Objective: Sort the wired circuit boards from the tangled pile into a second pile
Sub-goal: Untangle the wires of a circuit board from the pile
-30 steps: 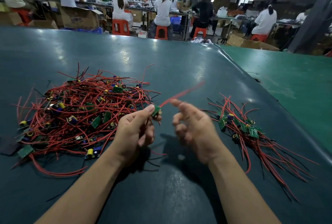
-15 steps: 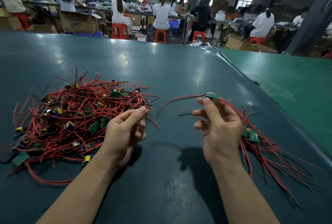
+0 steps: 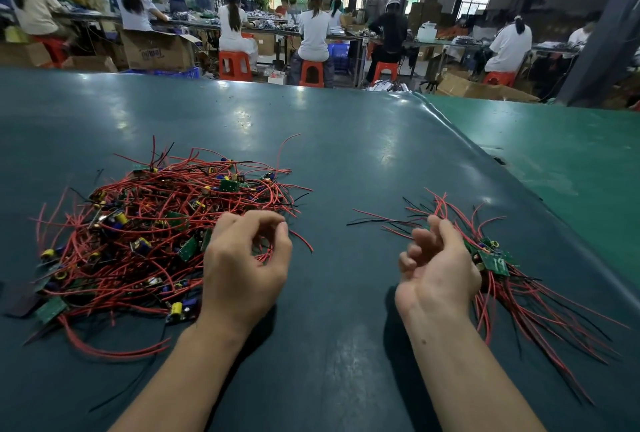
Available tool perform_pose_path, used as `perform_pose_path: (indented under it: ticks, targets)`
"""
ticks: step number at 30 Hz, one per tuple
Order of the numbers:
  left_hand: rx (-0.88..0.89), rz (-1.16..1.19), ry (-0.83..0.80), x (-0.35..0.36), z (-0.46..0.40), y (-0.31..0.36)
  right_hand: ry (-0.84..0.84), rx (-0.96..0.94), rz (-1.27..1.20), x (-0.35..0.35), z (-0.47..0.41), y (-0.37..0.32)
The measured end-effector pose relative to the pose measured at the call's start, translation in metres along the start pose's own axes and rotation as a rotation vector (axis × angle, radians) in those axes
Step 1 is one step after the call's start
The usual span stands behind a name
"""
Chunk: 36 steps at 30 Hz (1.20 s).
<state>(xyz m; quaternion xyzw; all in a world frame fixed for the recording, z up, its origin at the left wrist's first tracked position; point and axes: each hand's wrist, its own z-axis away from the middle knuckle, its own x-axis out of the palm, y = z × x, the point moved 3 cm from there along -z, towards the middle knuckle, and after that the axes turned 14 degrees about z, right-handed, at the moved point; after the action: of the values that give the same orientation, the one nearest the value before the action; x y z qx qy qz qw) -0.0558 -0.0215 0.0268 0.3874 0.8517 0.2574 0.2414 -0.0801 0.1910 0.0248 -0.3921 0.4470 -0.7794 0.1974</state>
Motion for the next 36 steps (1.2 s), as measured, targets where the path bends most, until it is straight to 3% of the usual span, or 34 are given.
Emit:
perform_pose_path:
  ticks: [2,5,13,17,20,22,25,28,31,34,36]
  targets:
    - [0.012,-0.264,-0.079,0.0,-0.002,-0.008,0.006,-0.029,0.007,0.0,-0.001,0.0]
    - [-0.197,-0.502,-0.223,-0.001,-0.005,-0.026,0.019,-0.044,0.008,-0.001,-0.002,0.002]
    - [-0.223,-0.585,-0.244,-0.006,-0.01,-0.028,-0.017,-0.07,0.068,0.002,-0.004,0.008]
    - [-0.178,-0.387,-0.166,-0.01,-0.012,-0.022,-0.069,0.008,0.103,0.005,-0.006,0.015]
    - [0.036,-0.273,-0.047,-0.01,-0.007,-0.003,-0.196,-0.007,0.271,0.012,-0.003,0.02]
    - [0.206,-0.161,-0.005,-0.007,-0.001,0.01,-0.404,-0.077,0.499,0.019,0.006,0.025]
    - [0.365,0.106,-0.141,0.004,0.01,0.027,-0.837,-0.216,0.798,0.029,0.029,0.035]
    - [0.492,0.31,-0.323,0.019,0.023,0.044,-1.019,-0.258,0.732,0.034,0.038,0.035]
    - [0.527,0.329,-0.378,0.03,0.028,0.05,-1.009,-0.164,0.527,0.031,0.039,0.028]
    - [0.427,0.321,-0.268,0.026,0.025,0.046,-0.86,-0.279,0.548,0.032,0.035,0.027]
    - [0.306,0.321,-0.175,0.021,0.023,0.038,-0.755,-0.234,0.516,0.033,0.031,0.029]
